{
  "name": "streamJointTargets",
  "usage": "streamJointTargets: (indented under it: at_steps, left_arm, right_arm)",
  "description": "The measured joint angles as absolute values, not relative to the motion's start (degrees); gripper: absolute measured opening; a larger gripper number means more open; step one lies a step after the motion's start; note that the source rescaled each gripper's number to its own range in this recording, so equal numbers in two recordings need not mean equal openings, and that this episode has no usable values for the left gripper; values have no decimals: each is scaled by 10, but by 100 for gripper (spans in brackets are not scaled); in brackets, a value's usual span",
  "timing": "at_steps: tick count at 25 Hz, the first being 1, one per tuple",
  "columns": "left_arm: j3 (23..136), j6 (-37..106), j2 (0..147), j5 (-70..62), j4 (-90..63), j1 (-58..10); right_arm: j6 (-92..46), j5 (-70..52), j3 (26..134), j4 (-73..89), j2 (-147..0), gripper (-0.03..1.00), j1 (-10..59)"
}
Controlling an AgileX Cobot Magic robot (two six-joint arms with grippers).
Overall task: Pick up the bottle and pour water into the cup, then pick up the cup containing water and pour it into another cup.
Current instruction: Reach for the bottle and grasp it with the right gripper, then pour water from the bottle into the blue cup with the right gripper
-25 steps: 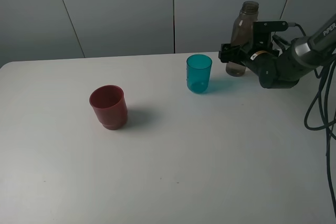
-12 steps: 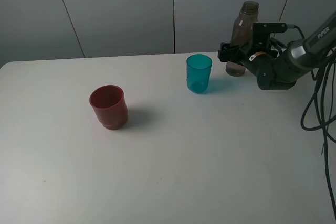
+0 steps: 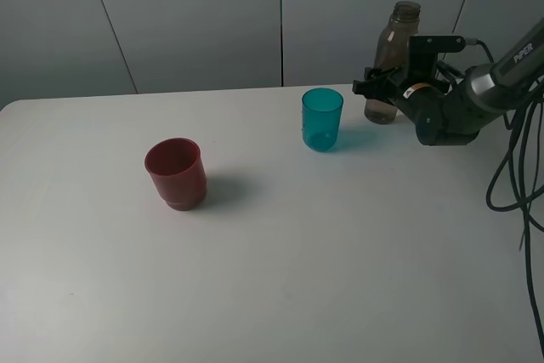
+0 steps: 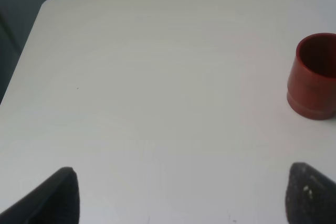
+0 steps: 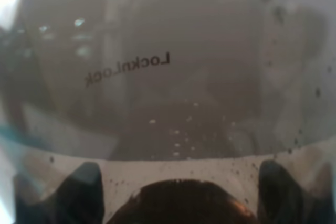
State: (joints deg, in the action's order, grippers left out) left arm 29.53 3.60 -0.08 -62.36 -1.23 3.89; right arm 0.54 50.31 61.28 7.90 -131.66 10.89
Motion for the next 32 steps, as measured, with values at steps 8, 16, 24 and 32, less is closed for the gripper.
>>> streamJointTargets:
  at_steps: [8, 16, 24, 32]
  left_arm:
    - [295, 36, -1, -624, -12, 39]
    - [295, 36, -1, -624, -12, 39]
    - [295, 36, -1, -624, -12, 39]
    - [295, 36, -1, -624, -12, 39]
  right_arm:
    - [0, 472, 613, 63, -1303, 1, 109]
    - [-145, 385, 597, 51, -1221, 0, 111]
    - [-372, 399, 560, 53, -1177, 0, 119]
    - [-550, 400, 535, 63, -1176, 0, 124]
